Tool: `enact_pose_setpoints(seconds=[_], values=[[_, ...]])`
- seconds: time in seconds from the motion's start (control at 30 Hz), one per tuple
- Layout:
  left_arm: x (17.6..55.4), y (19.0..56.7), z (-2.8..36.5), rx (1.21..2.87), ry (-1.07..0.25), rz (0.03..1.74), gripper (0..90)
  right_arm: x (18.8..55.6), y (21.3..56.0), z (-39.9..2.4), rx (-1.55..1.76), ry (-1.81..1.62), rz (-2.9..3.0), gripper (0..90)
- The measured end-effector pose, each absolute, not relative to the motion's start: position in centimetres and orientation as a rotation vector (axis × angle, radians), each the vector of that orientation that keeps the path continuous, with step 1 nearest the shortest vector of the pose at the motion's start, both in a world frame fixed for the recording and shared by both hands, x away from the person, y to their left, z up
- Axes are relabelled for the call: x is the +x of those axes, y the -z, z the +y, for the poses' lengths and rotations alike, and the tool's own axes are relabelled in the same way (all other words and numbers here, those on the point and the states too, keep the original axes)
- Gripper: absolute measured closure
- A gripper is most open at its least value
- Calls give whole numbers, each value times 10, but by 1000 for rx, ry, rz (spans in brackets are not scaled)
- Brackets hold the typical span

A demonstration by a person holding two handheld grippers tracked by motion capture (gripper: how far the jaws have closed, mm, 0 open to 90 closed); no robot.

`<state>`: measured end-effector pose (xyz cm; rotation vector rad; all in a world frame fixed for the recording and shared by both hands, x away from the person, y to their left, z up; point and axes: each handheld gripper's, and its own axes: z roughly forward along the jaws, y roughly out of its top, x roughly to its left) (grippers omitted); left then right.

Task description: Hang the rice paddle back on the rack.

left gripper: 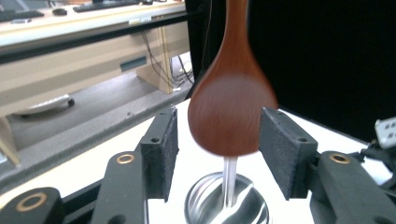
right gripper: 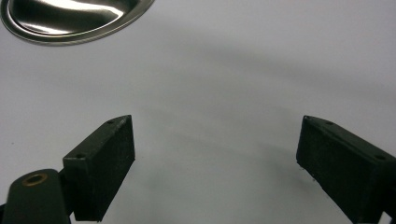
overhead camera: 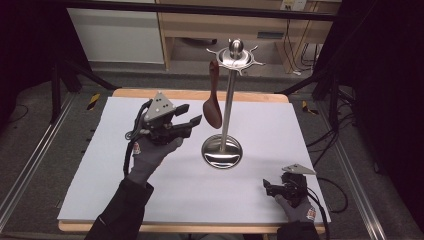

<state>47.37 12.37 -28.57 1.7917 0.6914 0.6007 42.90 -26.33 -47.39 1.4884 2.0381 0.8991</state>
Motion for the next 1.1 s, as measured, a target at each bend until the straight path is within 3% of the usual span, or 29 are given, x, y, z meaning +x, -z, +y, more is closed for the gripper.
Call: enact_pose_setpoints(seconds=[0.6,1.1], values=[[467,367,177,1857,-527,864,420,429,476,-262,1523,-888,2028,111],[454,424,230,1892,-543,1054,398,430,478,-266,1537,-862,2017,109]])
